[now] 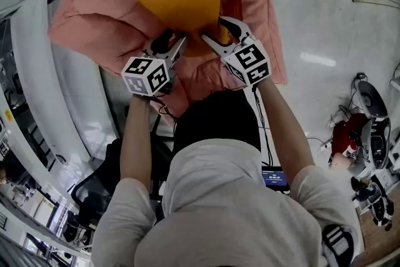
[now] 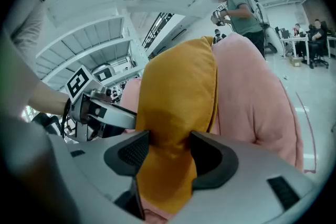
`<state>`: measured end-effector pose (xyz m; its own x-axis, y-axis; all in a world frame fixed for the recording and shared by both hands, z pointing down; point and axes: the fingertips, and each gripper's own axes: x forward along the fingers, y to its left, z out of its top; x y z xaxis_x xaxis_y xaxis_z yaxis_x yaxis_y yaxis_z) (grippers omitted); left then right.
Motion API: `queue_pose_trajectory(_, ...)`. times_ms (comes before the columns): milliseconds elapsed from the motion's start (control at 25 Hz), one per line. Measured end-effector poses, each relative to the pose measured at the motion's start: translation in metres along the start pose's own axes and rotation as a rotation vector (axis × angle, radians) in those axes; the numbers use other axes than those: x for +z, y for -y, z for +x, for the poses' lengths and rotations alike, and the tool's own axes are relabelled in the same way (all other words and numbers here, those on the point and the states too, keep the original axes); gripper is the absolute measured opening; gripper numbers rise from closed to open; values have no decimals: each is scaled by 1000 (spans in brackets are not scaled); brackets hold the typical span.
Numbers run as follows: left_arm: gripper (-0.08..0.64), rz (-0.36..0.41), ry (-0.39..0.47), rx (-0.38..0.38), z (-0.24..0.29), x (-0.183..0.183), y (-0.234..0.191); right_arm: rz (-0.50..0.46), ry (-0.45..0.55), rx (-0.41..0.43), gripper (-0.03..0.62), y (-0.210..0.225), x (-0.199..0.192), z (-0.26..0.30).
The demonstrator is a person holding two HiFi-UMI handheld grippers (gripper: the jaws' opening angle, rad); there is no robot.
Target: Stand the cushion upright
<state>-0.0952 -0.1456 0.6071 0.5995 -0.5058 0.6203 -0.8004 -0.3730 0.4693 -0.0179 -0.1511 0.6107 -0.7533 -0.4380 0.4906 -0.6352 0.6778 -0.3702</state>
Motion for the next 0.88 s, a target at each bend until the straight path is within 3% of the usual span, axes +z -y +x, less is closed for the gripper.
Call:
queue_pose_trajectory(320, 189, -32, 52, 24, -4, 2, -11, -61, -33, -1, 261, -3, 9, 11)
queue_pose_trajectory(600, 175, 1, 29, 47, 19, -9, -28, -49, -71, -24, 261, 13, -11, 29)
queue_pose_trajectory(880, 163, 15, -35, 16, 34, -19, -37, -90, -134, -59, 261, 24, -21, 39)
